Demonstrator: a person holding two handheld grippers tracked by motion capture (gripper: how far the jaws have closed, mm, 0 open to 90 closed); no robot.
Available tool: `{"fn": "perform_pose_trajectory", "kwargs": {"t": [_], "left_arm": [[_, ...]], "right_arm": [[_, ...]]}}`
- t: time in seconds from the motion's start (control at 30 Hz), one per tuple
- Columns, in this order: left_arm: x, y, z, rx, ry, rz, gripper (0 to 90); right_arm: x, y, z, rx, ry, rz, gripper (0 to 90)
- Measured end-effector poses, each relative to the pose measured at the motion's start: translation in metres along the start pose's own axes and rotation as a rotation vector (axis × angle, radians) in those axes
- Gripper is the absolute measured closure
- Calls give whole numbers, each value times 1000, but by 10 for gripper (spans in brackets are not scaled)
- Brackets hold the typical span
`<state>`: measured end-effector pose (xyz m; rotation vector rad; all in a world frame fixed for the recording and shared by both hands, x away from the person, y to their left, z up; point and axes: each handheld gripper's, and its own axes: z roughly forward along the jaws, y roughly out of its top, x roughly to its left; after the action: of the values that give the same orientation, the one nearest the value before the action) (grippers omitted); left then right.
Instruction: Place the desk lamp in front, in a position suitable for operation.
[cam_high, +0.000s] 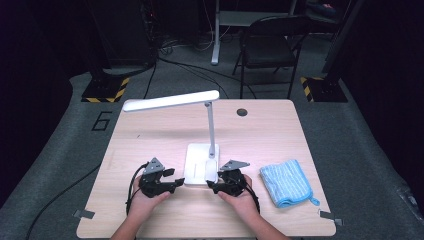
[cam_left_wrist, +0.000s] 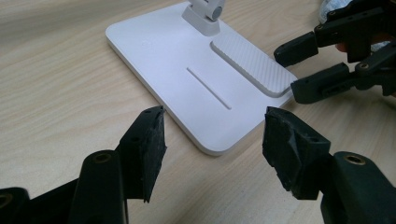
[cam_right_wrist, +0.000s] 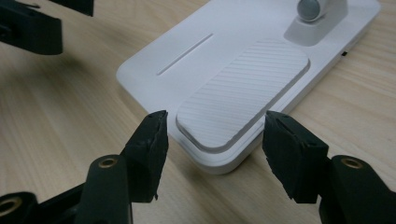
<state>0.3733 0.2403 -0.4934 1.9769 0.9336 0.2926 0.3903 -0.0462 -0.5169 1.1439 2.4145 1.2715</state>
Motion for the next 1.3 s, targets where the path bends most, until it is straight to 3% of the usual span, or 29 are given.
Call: {"fn": "perform_pose_trajectory", "kwargs": {"t": [0.13,0.17,0.23,0.33,0.57,0.77,0.8,0.83,0.87,1.03,1.07,1.17,1.2,1.23,1.3], "left_arm": [[2,1,-1,6,-2,8,392],[0,1,0,-2,-1,-16,392],[1,2,-1,5,-5,9,393],[-2,5,2,-9,-12,-6,397],[-12,25,9,-22,-36,6,401],[-22,45,27,-41,-53,22,407],[-25,48,30,-53,-50,-10,407],[-23,53,33,-51,-48,19,406],[-25,56,35,-55,-46,5,404],[-26,73,43,-62,-31,30,393],[-26,79,44,-66,-25,51,393],[-28,89,46,-74,-9,38,395],[-27,93,47,-78,1,74,395],[-29,94,48,-81,-1,59,396],[-29,99,49,-77,-6,70,396]], "right_arm": [[7,1,1,12,27,-26,404],[10,1,2,6,50,-28,405],[12,3,2,-3,65,-46,407],[13,5,-1,-7,82,-52,413],[11,3,-31,-46,55,-59,416],[4,-7,-61,-77,42,-40,413],[3,-9,-65,-78,32,-37,412],[1,-11,-68,-85,28,-36,410],[0,-13,-71,-85,26,-30,408],[-6,-23,-80,-90,37,-28,404],[-6,-25,-81,-90,37,-29,405],[-7,-30,-82,-97,33,-25,405],[-8,-31,-81,-97,34,-27,405],[-8,-32,-80,-98,39,-21,405],[-9,-33,-80,-97,36,-24,405]]}}
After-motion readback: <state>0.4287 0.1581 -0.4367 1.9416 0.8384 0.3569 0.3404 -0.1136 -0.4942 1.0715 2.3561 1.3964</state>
